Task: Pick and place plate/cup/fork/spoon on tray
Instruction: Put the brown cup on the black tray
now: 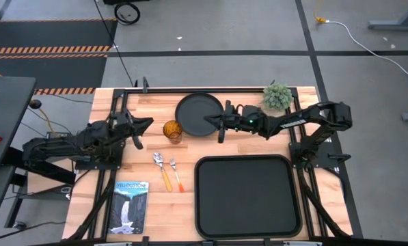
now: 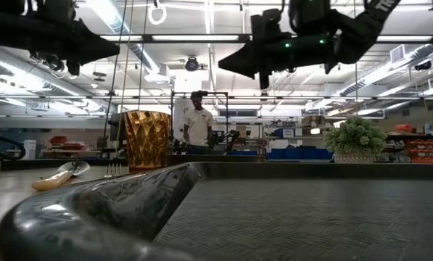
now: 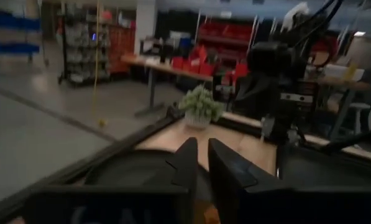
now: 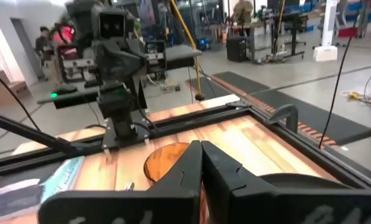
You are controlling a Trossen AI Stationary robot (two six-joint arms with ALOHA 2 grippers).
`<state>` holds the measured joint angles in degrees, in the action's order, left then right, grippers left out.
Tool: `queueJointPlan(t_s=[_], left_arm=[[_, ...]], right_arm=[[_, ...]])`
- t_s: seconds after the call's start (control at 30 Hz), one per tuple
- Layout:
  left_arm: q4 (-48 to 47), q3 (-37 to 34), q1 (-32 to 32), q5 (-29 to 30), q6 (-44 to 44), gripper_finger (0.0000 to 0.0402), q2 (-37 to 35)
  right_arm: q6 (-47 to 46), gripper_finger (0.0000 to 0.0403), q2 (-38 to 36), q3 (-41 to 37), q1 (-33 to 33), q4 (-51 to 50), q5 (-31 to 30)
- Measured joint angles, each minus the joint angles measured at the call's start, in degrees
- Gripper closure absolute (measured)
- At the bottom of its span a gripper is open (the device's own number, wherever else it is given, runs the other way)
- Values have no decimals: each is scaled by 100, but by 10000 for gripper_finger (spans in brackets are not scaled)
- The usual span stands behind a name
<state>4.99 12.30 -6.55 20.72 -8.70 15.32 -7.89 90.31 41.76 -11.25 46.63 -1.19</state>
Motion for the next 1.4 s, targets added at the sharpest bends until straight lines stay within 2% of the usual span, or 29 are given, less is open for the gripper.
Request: queueJointPlan(t_s=[0.33,0.5,0.6,0.8,1.0,1.2,1.4], left_arm=[[-1684,960,-2,111,-934,315,726],[-2311,1337,-7,190,-1380,308,1255],[-2352,1379,-91,183,-1750,306,1642],[-2377,1379,-412,-250,-2387,305,2608],[-2566,1379,-762,-827,-2530,305,3044],[-2853,1379,-1022,-851,-2519,305,3362],[-2452,1379,-1038,-777,-2229,305,4052]], right_arm=[[395,393,350,1222,-227,-1985,13],[620,391,340,1496,-406,-2371,89],[665,391,345,1552,-489,-2374,277],[731,391,345,1558,-514,-2428,391],[795,391,345,1558,-473,-2723,389],[809,391,343,1556,-446,-2743,391],[838,390,343,1556,-441,-2751,389]])
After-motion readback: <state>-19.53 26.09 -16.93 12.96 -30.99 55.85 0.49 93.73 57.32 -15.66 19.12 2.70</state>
